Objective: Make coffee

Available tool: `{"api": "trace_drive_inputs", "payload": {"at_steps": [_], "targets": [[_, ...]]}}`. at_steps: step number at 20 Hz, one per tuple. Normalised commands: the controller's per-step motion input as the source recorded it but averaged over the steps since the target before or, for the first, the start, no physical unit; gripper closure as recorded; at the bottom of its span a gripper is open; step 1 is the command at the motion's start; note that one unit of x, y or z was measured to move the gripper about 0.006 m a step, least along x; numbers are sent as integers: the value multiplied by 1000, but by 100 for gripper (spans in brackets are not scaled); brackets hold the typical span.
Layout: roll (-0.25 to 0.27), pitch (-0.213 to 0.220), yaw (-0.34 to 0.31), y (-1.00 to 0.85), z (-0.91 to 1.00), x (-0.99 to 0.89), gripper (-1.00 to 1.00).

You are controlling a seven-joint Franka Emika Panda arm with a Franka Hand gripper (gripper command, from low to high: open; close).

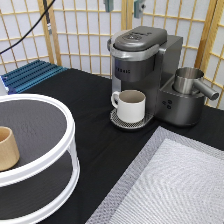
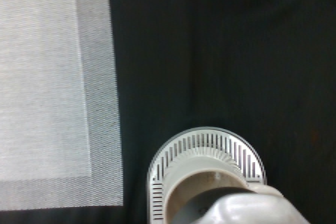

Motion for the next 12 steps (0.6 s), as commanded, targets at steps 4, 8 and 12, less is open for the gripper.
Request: {"api": "trace_drive_inputs", "payload": {"at_steps": [4, 8, 12], "targets": [[-71, -93, 375, -1, 56, -54, -100], [-51, -76, 375, 0, 92, -46, -100], [-50, -72, 375, 0, 102, -49, -100]]}}
